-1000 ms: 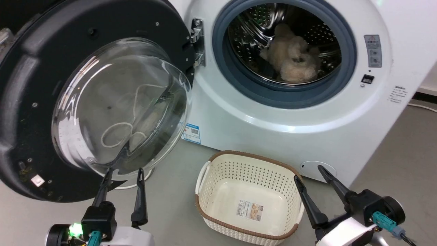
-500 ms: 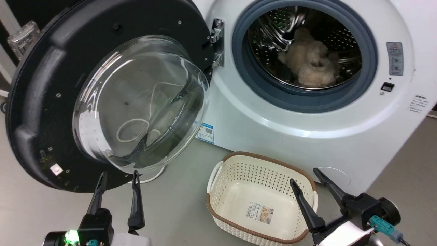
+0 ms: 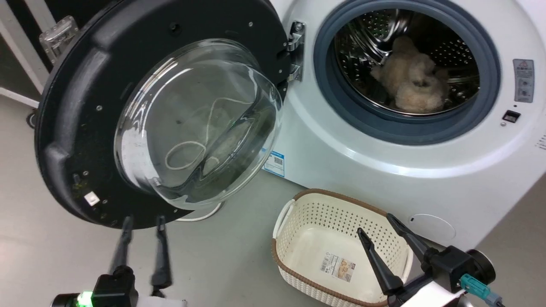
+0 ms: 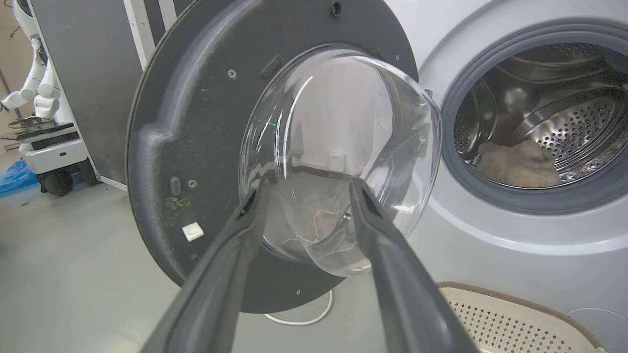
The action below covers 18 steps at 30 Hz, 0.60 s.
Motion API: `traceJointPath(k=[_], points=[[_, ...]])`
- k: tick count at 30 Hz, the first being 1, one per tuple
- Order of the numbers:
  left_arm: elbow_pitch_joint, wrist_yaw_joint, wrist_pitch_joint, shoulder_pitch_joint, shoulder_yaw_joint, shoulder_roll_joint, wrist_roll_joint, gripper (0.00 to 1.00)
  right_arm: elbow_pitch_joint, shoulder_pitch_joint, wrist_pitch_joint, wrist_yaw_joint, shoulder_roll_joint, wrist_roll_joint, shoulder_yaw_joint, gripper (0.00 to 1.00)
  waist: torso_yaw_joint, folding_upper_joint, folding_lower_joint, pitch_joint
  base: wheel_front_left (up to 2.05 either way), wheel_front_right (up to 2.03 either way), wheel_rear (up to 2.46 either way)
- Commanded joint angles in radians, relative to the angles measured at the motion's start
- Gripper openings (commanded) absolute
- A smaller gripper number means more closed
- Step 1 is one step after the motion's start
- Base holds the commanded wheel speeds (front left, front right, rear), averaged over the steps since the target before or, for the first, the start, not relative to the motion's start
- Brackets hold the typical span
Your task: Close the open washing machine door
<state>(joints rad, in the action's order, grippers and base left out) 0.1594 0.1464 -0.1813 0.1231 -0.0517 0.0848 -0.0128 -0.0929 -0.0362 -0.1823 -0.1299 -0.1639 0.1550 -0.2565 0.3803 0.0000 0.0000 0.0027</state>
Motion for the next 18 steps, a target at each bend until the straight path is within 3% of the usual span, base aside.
traceJointPath(k=[1,10,18], points=[[0.008,-0.001,-0.012,0.013,-0.003,0.004,-0.009,0.00,-0.004,0.002,-0.011,-0.001,-0.009,0.009,-0.005,1.00,0.008,0.0000,0.0000,0.001,0.00,0.00,0.00],[0.065,-0.025,-0.031,-0.059,0.071,0.027,-0.049,0.00,0.007,0.034,-0.030,-0.001,-0.014,0.010,0.019,1.00,0.043,0.0000,0.0000,0.009,0.00,0.00,0.00],[0.076,-0.078,-0.048,-0.210,0.300,0.084,-0.216,0.00,0.030,0.034,-0.047,-0.001,-0.046,0.015,0.010,1.00,-0.005,0.0000,0.0000,0.077,0.00,0.00,0.00]])
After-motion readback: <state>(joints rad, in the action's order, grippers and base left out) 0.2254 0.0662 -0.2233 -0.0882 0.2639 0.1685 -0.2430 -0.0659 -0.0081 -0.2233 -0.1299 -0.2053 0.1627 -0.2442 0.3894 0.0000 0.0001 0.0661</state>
